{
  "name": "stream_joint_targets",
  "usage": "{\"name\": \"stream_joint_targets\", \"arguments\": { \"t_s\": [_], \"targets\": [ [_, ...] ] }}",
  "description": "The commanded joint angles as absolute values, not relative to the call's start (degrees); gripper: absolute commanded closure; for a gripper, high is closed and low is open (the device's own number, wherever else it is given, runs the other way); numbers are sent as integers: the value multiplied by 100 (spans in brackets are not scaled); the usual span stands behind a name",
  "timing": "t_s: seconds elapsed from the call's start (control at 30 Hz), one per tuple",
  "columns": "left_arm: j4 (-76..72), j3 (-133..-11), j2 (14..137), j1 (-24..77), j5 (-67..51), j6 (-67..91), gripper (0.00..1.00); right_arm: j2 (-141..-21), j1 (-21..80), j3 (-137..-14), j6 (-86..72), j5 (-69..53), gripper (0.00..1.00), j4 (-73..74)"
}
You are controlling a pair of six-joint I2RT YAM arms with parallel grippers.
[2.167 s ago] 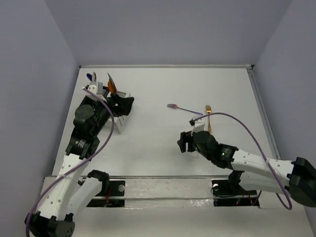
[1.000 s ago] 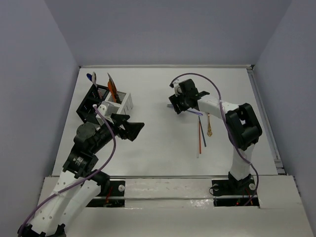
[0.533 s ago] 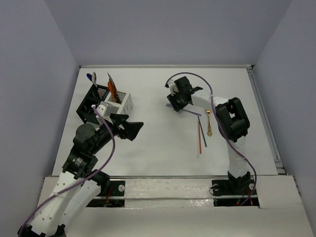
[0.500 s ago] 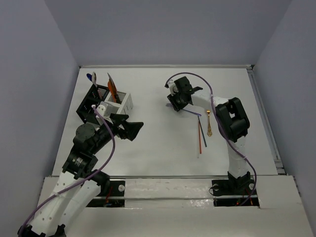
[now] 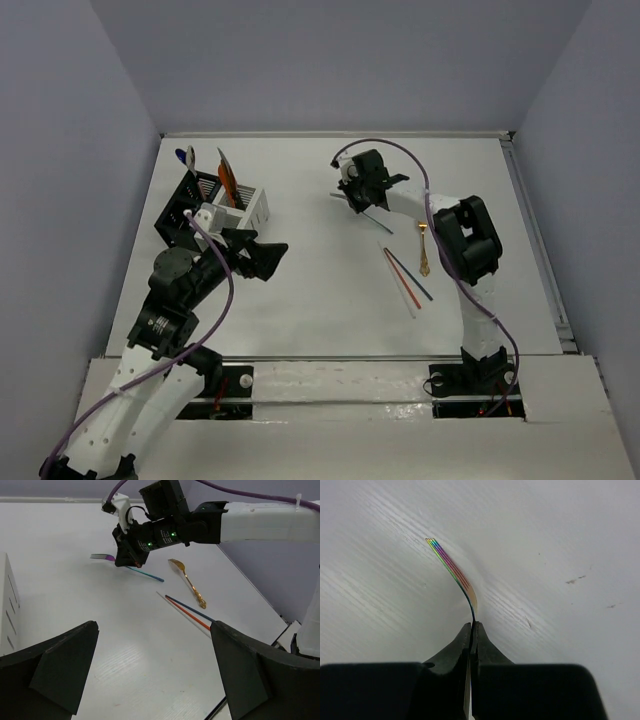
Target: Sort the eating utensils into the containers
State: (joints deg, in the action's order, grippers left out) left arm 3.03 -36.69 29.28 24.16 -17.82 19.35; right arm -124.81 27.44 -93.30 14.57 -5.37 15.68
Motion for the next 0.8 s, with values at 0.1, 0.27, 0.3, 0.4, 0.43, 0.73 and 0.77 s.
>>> {"name": "stream_joint_targets", "arguments": {
  "t_s": [0.1,0.27,0.3,0.4,0.43,0.73,0.77],
  "targets": [
    [53,-3832,3120,2198,-1688,2170,5,-11058,2716,-8676,1038,-869,100,-156],
    [-289,-3657,3243,2136,-1609,2776,11,-9935,2838,-7413,318,-1572,100,-833],
    [-377,-3526,3278,2136,-1600,2917,15,-9775,2961,-7218,221,-1617,100,-957],
    [-1018,-3297,3401,2136,-1792,3418,19,-9300,3085,-6646,-446,-1967,100,-1238],
    [-1185,-3157,3454,2136,-1819,3523,20,-9186,3172,-6514,-640,-2134,100,-1352],
    [-2760,-2698,4148,2188,-2136,4158,26,-8192,3489,-5371,-2267,-3225,100,-2021],
    [-2786,-2690,4201,2241,-2092,4122,26,-8139,3489,-5309,-2424,-3304,100,-2030]
  ]
}}
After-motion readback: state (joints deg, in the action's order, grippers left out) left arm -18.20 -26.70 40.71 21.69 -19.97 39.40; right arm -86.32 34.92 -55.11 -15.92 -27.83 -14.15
